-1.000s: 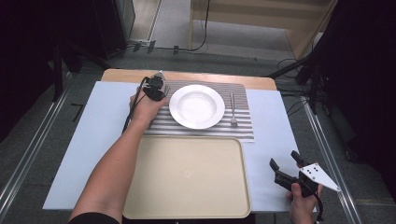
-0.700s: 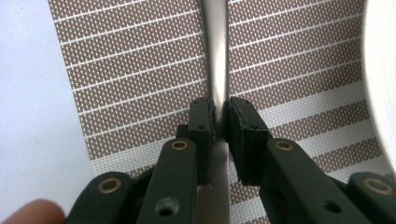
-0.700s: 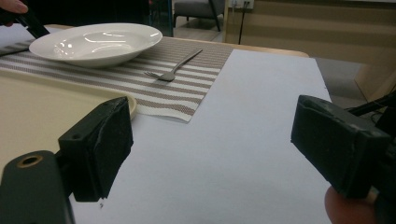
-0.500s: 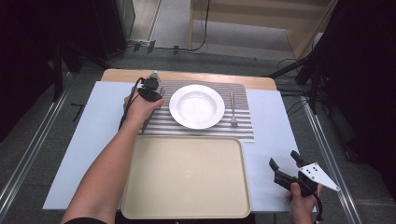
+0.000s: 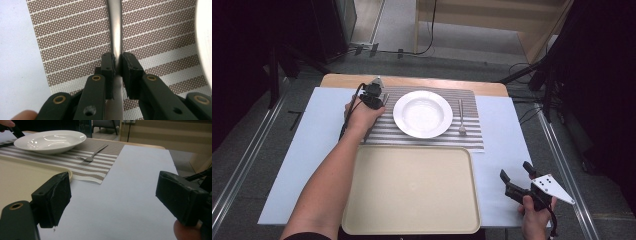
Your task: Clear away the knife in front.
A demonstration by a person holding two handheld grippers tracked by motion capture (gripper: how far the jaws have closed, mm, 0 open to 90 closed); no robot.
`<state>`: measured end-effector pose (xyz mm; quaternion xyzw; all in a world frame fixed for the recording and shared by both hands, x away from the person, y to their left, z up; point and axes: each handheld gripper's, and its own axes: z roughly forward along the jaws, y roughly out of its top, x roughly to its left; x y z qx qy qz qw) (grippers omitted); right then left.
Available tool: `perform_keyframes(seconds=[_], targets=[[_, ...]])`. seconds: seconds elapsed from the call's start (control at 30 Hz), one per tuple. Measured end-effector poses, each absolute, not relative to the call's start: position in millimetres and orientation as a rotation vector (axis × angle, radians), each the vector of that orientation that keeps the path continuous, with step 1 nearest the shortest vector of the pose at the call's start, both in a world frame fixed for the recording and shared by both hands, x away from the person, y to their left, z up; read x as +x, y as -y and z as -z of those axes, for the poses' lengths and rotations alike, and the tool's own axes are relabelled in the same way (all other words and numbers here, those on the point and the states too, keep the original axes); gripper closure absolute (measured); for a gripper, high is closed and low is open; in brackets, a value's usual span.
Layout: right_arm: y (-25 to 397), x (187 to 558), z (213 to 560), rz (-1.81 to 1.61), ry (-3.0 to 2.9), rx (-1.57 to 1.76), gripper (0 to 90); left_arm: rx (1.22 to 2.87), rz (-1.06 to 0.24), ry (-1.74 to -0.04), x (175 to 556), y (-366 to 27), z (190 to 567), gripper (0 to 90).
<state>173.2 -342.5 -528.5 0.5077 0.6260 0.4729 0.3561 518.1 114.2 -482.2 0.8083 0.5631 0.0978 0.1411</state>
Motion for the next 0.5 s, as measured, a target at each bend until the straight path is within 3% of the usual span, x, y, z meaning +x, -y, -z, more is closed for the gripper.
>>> perform_keyframes(seconds=[0.5], targets=[[343.6,173.3,528.2,-1.230,-1.611,1.319,14.0,2.273,-0.205,-1.573,514.4,-129.2,468.1,79.2]])
